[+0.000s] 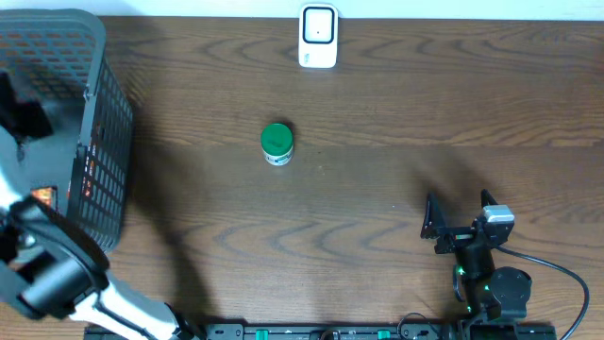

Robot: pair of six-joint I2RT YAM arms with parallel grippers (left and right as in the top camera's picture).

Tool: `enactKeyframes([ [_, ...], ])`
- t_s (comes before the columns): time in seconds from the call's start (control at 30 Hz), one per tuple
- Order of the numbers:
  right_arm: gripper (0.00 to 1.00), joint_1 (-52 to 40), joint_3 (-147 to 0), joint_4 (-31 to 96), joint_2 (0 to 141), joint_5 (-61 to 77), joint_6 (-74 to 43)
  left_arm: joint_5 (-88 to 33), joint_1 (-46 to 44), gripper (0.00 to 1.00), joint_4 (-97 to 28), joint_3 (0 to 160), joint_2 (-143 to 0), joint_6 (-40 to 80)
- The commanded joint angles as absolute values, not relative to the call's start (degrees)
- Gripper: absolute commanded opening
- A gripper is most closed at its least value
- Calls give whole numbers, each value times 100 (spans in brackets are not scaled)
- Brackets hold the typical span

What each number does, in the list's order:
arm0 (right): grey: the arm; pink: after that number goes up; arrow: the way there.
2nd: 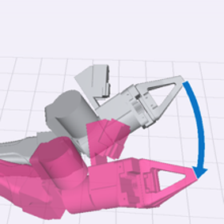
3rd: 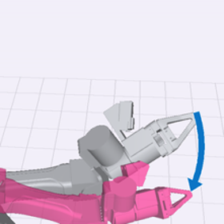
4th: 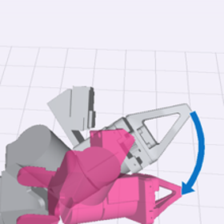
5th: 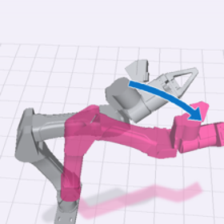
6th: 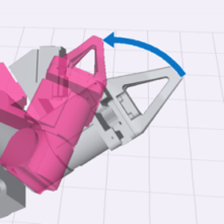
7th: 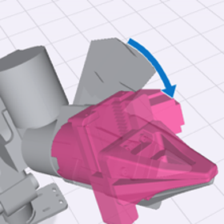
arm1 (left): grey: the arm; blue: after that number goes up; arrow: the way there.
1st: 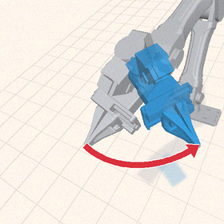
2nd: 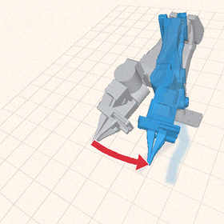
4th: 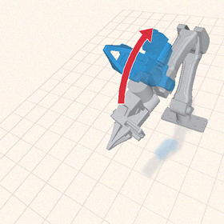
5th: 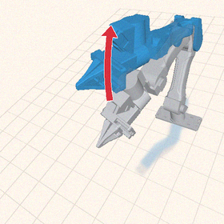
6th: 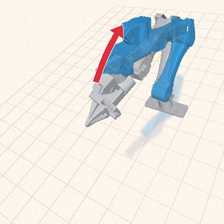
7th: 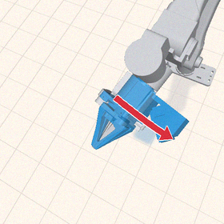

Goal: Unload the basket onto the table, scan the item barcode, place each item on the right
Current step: 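Move the left gripper back into the grey basket, then grasp the white medicine box in the basket with the left gripper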

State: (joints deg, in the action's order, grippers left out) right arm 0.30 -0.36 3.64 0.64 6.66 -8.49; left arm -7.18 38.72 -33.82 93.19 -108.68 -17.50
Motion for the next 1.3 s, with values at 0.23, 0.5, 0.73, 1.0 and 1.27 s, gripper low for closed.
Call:
enactKeyframes([
  [0.23, 99, 1, -32, 388, 54, 694, -766, -755, 3844, 59, -3483, 9332, -9843, -1402],
  [0.5, 99, 1, -32, 388, 54, 694, -766, -757, 3844, 80, -3588, 9312, -9931, -1400],
  [0.73, 99, 1, -32, 388, 54, 694, -766, -768, 3844, 87, -3732, 9249, -10639, -1400],
  [1.0, 99, 1, -32, 388, 54, 694, -766, -843, 3841, 87, -3682, 9249, -11288, 283],
  [1.27, 99, 1, -32, 388, 54, 694, -766, -843, 3782, 88, -3691, 9249, -11303, 1400],
])
